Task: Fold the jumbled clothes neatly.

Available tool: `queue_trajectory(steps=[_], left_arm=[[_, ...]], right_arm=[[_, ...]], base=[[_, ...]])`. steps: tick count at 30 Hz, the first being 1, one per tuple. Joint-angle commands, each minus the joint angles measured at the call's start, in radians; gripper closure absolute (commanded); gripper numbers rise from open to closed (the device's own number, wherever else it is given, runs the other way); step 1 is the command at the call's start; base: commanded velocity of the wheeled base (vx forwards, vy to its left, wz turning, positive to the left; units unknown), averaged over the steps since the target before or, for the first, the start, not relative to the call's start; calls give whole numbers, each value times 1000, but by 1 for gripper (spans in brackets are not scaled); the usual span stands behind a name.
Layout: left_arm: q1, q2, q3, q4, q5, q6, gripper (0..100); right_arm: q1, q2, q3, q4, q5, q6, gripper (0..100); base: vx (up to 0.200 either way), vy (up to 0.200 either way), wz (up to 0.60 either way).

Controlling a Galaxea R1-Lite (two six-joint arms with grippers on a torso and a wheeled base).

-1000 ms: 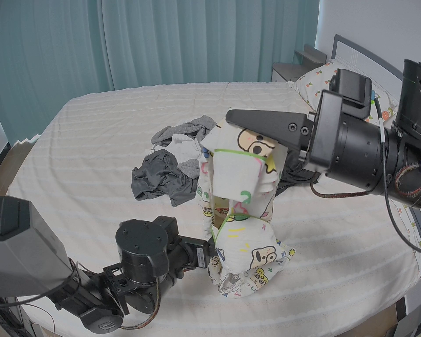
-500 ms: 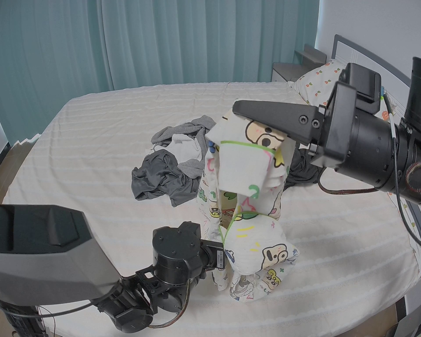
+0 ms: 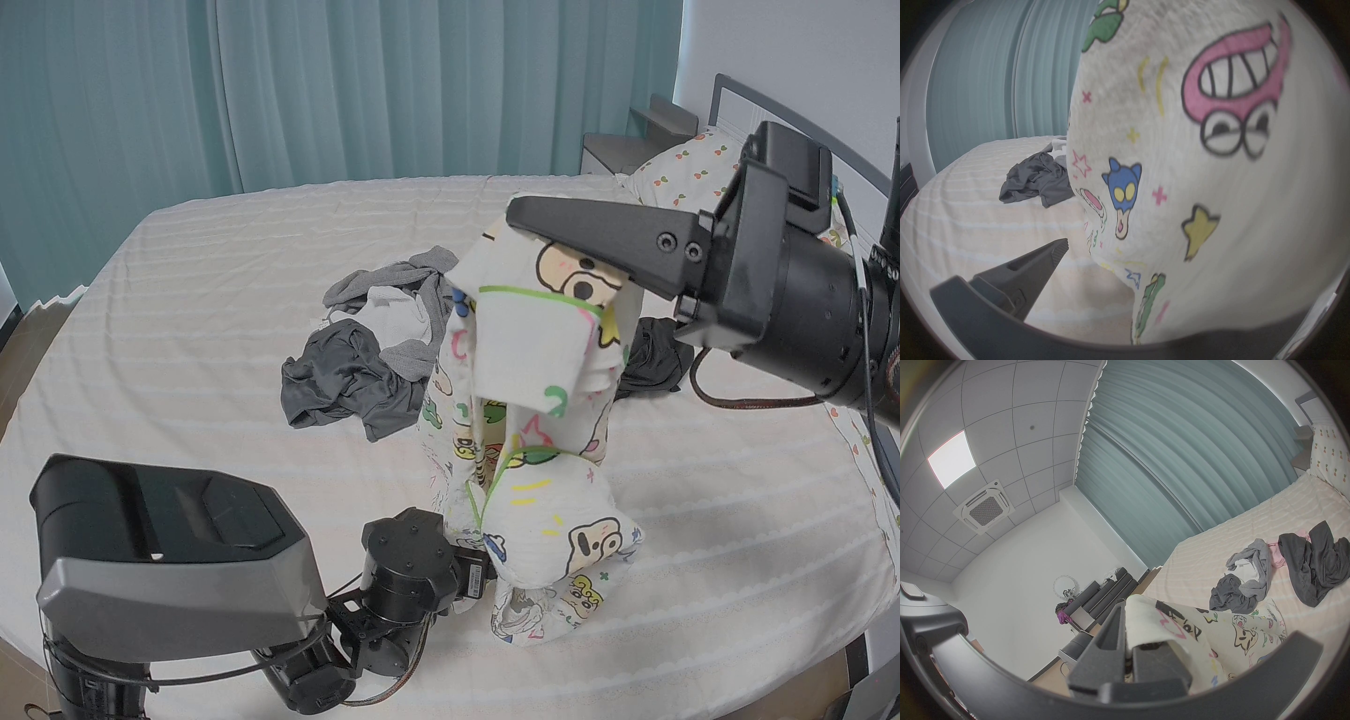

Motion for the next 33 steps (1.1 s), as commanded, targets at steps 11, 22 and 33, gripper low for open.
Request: queue_trajectory(steps=[11,22,33], left_arm=[[5,76,-29,-69,-19,-5,100],[210,-112,19,-200,-14,34,100],[296,-505,-351,290,-16,116,100]], right_arm=[[-35,-32,16,3,1,-6,100],[-313,-59,123,1,27,8,100],[-460,-26,29,-9,26,8,100]], base=[[0,0,0],[0,0,0],[0,0,0]])
